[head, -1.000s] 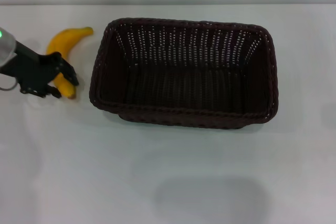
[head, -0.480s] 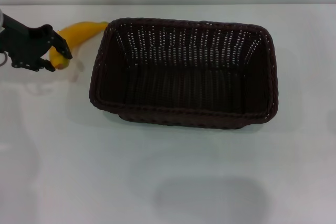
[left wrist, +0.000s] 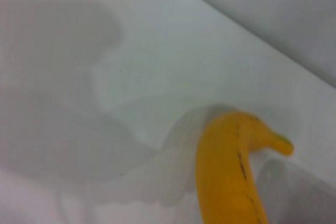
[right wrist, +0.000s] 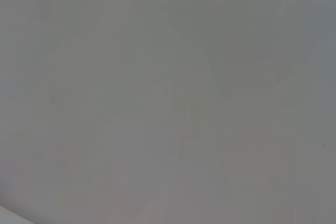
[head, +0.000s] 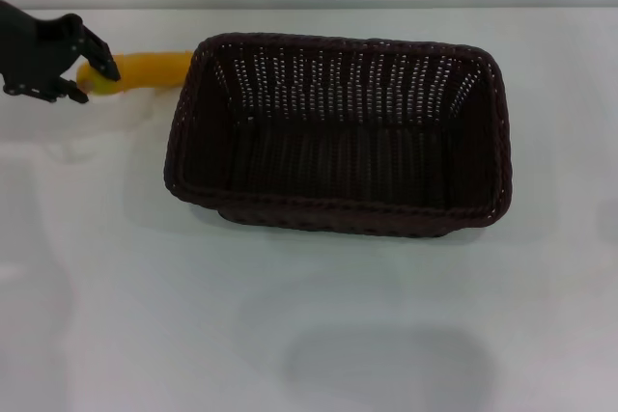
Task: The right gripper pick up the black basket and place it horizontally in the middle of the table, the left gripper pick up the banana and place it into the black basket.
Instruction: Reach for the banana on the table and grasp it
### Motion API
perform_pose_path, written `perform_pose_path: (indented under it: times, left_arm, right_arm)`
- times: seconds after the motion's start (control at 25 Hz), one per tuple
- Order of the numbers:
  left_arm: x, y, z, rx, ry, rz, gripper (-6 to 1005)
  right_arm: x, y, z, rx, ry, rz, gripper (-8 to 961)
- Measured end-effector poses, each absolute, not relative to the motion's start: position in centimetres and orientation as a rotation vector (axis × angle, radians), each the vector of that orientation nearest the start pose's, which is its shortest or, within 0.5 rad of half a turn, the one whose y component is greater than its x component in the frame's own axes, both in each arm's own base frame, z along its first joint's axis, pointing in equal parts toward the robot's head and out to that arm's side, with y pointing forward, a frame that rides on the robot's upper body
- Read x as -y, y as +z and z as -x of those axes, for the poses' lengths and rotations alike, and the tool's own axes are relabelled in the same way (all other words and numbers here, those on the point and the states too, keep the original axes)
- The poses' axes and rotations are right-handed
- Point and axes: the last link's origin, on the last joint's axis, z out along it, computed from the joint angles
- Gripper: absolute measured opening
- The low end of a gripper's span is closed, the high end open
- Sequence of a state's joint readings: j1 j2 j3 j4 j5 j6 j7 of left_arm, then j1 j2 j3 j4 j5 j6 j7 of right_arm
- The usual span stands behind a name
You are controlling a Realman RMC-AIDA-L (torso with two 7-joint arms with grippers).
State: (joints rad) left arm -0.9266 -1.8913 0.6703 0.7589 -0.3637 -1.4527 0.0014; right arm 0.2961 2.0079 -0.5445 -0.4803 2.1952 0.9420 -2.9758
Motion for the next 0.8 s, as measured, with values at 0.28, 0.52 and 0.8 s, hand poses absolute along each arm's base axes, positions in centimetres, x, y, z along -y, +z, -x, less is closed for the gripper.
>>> perform_pose_path:
  times: [0.28, 0.52, 0.8]
  left_arm:
    - [-44.1, 11.0, 21.2, 1.976, -0.065, 1.714, 444]
    - [-43.8, 12.6, 19.4, 1.943, -0.135, 1.751, 439]
    - [-43.5, 13.8, 18.6, 1.925, -0.148, 1.748, 436]
  right_arm:
    - [-31.9, 14.3, -41.5, -0.260, 0.137, 1.450, 347]
    - [-31.8, 14.3, -41.6, -0.262, 0.135, 1.449, 348]
    - [-31.4, 14.2, -41.7, -0.262, 0.142, 1.448, 347]
